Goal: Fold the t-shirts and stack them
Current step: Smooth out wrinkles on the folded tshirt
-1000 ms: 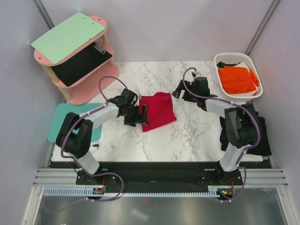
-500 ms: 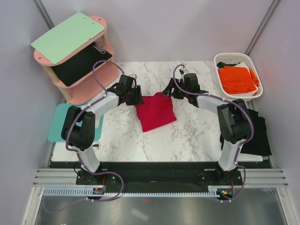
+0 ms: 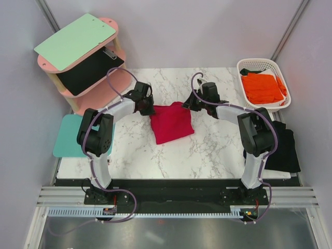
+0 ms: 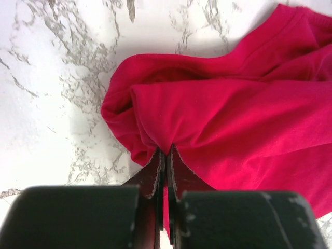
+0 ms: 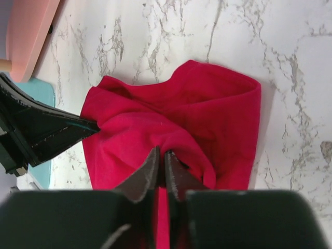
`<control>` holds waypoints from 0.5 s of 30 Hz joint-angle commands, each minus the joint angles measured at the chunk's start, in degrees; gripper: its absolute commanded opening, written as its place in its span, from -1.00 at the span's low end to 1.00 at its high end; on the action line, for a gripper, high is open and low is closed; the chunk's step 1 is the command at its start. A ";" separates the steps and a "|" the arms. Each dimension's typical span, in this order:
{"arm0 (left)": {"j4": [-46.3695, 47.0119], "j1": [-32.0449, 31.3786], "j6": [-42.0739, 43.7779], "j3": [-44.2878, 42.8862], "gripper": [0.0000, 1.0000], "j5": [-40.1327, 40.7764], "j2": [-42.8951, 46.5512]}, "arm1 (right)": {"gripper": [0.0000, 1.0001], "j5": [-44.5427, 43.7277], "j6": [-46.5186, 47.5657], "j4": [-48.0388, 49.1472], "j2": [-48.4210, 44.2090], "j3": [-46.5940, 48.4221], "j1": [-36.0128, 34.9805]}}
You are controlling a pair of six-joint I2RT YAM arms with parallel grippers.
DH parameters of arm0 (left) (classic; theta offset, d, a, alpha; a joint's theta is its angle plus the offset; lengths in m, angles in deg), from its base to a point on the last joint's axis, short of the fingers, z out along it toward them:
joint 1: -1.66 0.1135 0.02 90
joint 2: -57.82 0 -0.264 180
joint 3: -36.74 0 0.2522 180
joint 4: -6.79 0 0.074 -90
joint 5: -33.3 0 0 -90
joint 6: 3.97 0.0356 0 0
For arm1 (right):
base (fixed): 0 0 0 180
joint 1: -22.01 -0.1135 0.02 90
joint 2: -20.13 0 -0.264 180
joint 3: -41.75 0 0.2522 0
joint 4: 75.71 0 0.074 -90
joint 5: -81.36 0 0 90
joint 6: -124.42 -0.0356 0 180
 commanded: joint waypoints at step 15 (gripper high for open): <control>2.15 1.61 1.53 -3.54 -0.96 2.07 -3.04 | -0.98 -4.45 -5.83 9.59 10.65 10.39 2.25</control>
